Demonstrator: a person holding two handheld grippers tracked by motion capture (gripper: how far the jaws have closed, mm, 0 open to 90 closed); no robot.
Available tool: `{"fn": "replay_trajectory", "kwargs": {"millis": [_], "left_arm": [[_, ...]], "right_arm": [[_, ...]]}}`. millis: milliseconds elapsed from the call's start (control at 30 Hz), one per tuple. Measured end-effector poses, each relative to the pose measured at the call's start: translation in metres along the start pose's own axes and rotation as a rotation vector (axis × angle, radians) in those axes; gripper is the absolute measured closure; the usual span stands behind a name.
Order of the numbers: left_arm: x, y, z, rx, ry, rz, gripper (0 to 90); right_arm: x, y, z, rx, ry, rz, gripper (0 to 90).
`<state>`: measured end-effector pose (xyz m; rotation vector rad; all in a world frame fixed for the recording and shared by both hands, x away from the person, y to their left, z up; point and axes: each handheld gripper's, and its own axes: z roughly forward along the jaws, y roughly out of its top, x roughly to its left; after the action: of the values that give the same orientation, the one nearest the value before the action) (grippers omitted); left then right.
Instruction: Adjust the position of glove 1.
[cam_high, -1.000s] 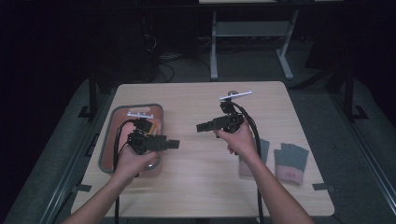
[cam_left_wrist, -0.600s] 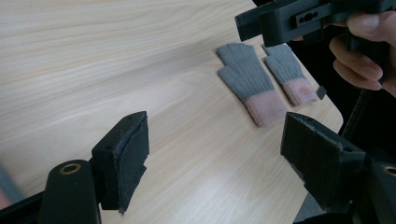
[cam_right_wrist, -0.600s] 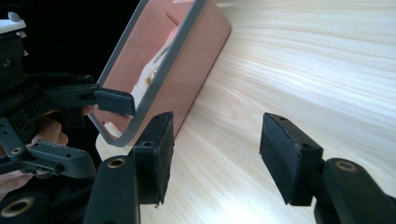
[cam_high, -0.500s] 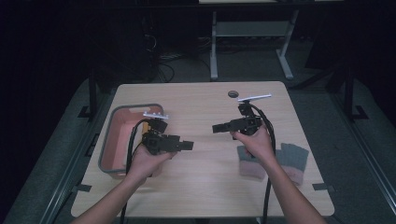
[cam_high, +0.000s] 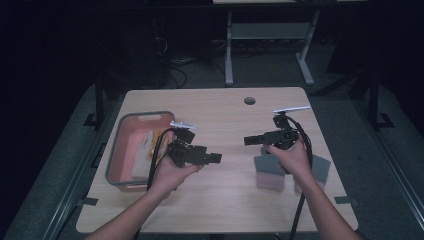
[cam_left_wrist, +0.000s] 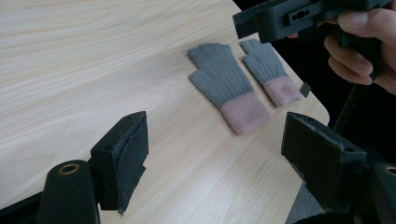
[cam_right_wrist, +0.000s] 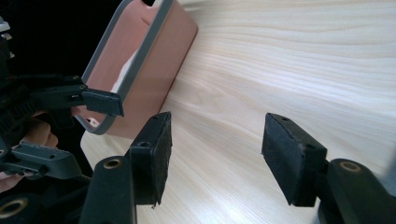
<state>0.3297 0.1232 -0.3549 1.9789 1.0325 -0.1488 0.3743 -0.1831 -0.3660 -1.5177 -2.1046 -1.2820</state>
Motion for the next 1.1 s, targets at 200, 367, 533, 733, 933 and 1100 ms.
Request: {"fn": "replay_trajectory", "kwargs": {"millis": [200, 367, 533, 733, 933, 1100], "left_arm": [[-0.009, 0.002, 0.013, 0.01, -0.026, 0.013, 22.9], [-0.017, 0.003, 0.025, 0.021, -0.043, 0.028, 22.9], [-0.022, 0.004, 0.036, 0.029, -0.056, 0.04, 22.9], [-0.026, 0.005, 0.048, 0.03, -0.068, 0.05, 23.0], [-0.031, 0.005, 0.058, 0.04, -0.075, 0.054, 22.9], [-0.034, 0.005, 0.067, 0.044, -0.084, 0.058, 22.9]], "right_arm": [[-0.009, -0.007, -0.015, -0.018, -0.027, 0.013, 42.1], [-0.019, -0.016, -0.023, -0.018, -0.047, 0.025, 41.8], [-0.028, -0.022, -0.035, -0.033, -0.064, 0.044, 41.7], [-0.037, -0.032, -0.05, -0.046, -0.119, 0.039, 42.5], [-0.051, -0.047, -0.063, -0.05, -0.179, 0.041, 43.3], [-0.058, -0.055, -0.069, -0.046, -0.211, 0.05, 44.3]]}}
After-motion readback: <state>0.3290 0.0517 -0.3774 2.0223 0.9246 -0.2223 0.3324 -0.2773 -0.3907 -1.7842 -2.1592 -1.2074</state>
